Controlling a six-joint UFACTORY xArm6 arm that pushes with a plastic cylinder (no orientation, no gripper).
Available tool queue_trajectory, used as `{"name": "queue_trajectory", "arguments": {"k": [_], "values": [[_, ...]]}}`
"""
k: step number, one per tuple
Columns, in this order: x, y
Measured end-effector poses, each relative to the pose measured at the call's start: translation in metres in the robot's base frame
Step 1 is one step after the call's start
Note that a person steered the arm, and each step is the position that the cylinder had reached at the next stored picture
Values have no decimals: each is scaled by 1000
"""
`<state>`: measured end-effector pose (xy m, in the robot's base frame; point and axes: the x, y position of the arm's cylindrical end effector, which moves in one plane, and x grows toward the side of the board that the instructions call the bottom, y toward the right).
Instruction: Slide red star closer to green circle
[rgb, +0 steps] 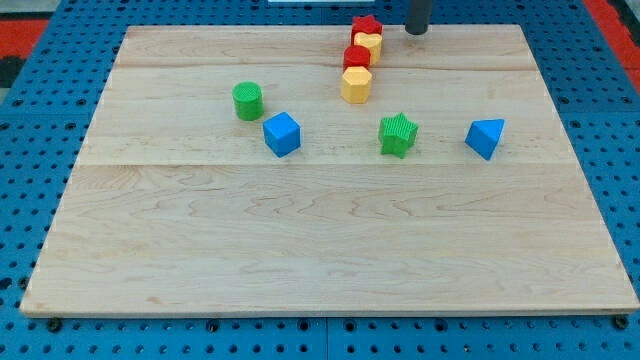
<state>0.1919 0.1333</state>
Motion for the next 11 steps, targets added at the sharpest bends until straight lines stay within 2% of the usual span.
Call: {"name": "queue_trajectory", "arguments": {"k": [1,2,4,7,8,9,11], "values": [[2,-55],[5,-171],[1,-173],[10,-312],[-1,-319],[17,-341],[51,-251]]}}
